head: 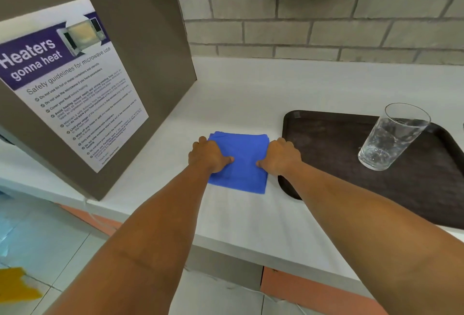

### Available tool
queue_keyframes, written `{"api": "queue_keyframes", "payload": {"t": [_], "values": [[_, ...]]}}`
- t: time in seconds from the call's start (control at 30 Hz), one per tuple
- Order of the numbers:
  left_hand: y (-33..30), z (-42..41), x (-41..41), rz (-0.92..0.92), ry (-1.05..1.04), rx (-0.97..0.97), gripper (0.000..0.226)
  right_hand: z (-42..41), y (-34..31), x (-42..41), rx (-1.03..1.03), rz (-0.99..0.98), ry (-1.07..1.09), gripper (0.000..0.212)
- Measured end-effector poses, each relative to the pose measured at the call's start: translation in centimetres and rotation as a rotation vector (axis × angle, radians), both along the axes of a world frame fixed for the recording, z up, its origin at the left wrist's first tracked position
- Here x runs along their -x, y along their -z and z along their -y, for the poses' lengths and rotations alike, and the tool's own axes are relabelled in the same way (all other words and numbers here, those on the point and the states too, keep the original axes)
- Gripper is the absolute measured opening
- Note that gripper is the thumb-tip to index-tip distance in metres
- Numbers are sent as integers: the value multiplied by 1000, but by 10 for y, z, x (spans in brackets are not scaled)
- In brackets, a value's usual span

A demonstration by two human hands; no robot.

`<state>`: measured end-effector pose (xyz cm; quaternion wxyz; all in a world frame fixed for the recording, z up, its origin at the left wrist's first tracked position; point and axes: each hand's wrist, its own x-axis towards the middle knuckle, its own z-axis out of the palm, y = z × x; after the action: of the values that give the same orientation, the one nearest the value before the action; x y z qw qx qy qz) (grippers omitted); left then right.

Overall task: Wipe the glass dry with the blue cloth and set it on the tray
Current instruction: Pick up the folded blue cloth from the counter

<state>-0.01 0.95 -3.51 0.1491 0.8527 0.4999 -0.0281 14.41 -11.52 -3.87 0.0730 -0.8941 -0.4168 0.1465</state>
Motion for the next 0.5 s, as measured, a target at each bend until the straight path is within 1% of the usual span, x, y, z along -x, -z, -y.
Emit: {"api": "queue_keyframes", "payload": {"t": [0.1, 0.17, 0.2, 0.27, 0.3, 0.33, 0.4, 0.43, 0.47, 0.5], "values": [[-1, -2, -2, 32, -12, 9, 70, -1, 2, 0, -23, 16, 10, 51], [-2, -3, -3, 86, -25, 30, 70, -3, 0, 0, -22, -7, 23, 45], [-2, -3, -5, 116, -30, 50, 67, -5, -1, 1, -17, -14, 28, 38], [-1, -3, -7, 162, -40, 90, 58, -9, -3, 5, -16, -11, 30, 15], [0, -2, -9, 182, -42, 111, 52, -10, -5, 7, -20, -16, 29, 8], [1, -3, -10, 206, -42, 136, 44, -11, -5, 10, -35, -27, 21, 9], [4, -4, -11, 274, -74, 230, 30, -13, -5, 10, -88, -79, 24, 7], [3, -5, -10, 329, -116, 309, 30, -13, -5, 9, -126, -126, 43, 5], [1, -6, -9, 405, -164, 408, 29, -14, -6, 8, -174, -197, 82, 5], [-3, -7, -8, 488, -215, 523, 23, -14, -8, 5, -236, -304, 139, 5]]}}
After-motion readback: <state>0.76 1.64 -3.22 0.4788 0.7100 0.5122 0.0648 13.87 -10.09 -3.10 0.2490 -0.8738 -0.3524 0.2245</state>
